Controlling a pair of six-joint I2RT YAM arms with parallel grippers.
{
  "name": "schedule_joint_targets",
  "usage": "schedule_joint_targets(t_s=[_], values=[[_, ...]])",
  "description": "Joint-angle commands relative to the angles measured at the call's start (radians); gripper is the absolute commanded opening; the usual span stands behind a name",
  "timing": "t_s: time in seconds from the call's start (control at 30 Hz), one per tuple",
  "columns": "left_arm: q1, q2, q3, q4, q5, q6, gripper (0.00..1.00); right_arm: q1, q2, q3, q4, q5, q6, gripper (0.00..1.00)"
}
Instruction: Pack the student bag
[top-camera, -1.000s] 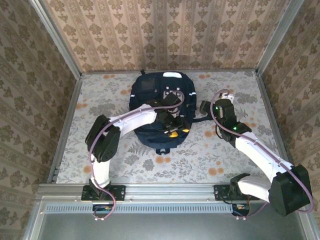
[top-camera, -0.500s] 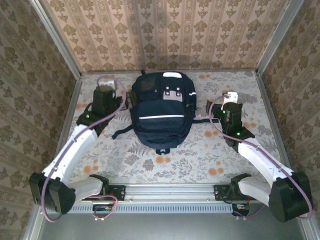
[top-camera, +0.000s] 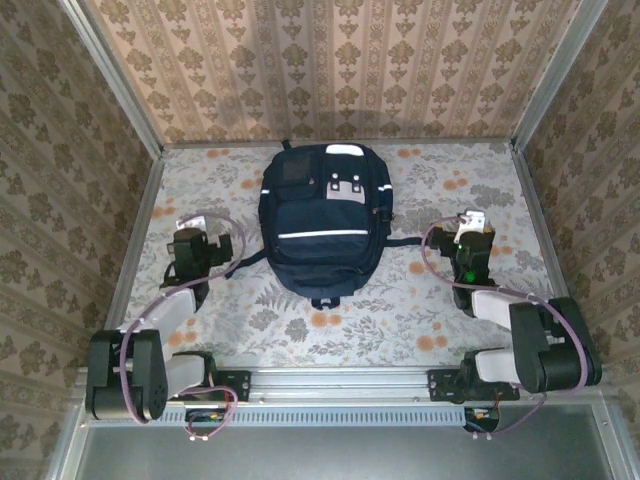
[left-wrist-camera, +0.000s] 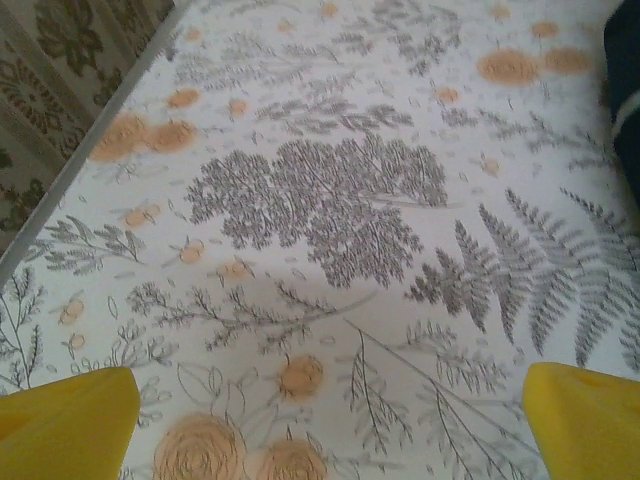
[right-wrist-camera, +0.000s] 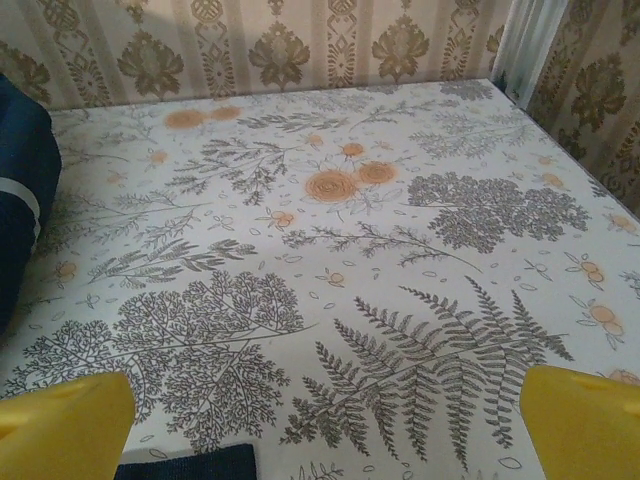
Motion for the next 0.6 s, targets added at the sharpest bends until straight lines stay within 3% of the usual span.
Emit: schedule_joint_targets(t_s=[0.0, 0.17, 0.23, 0.57], values=[[0.044, 0.043, -0.027, 0.161, 0.043, -0.003, 1.0, -0.017, 0.082, -0.045, 0.239, -0.045, -0.004, 1.0], [0.047, 0.039, -0.049, 0.199, 0.109, 0.006, 1.0, -0.026, 0.179, -0.128, 0.49, -0.106, -0.015, 1.0], [0.043, 0.032, -0.102, 0.321, 0.117, -0.013, 1.0, -0.026, 0.163, -0.116, 0.45, -0.102, -0.014, 1.0], [0.036, 0.084, -0.017, 0.215, 0.166, 0.063, 1.0, -0.03, 0.148, -0.095, 0.391, -0.095, -0.005, 1.0]])
